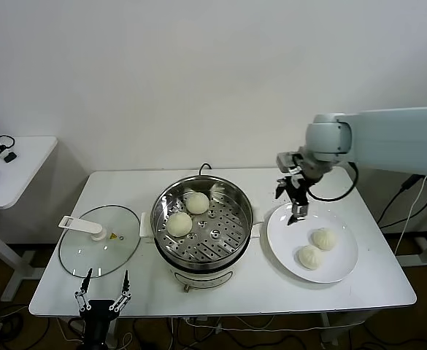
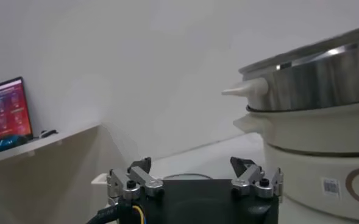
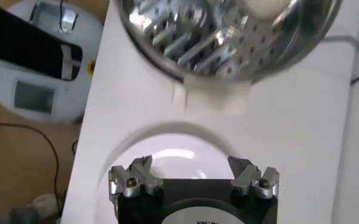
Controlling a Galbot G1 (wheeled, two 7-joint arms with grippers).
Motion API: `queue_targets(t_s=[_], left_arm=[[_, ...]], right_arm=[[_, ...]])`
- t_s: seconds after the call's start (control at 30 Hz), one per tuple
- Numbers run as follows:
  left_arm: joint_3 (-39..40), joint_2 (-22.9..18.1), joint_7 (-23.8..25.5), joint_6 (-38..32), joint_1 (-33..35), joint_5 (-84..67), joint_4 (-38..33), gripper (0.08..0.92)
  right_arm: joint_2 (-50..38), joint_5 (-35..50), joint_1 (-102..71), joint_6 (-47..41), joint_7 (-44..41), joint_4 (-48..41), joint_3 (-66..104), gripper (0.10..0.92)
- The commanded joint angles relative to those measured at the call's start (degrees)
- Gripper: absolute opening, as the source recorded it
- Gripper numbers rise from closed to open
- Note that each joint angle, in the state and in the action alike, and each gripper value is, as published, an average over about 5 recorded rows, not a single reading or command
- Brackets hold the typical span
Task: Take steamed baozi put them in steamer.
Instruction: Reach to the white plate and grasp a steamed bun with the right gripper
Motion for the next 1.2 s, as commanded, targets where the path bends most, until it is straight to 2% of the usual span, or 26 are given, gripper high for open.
queue_targets(t_s=[0.03,0.73,1.2], left_arm=[[0.02,-0.26,-0.06,0.01,0.04,0.24,0.22,0.823],[-0.41,-0.44,-0.44,-0.25,0.38,0.83,0.79,0.823],[-0.34,-0.06,-0.78,-0.64,0.74,1.80,0.95,0.823]], right_arm=[[-8.60,-7.81,-4.59,1.78,-1.36,0.95,-1.91,0.823],[-13.03,-16.66,-22.95,0.53,3.02,-3.11,8.61,0.823],[-12.34,-20.05,-30.97,0.46,5.95,-6.78,17.66,0.823]])
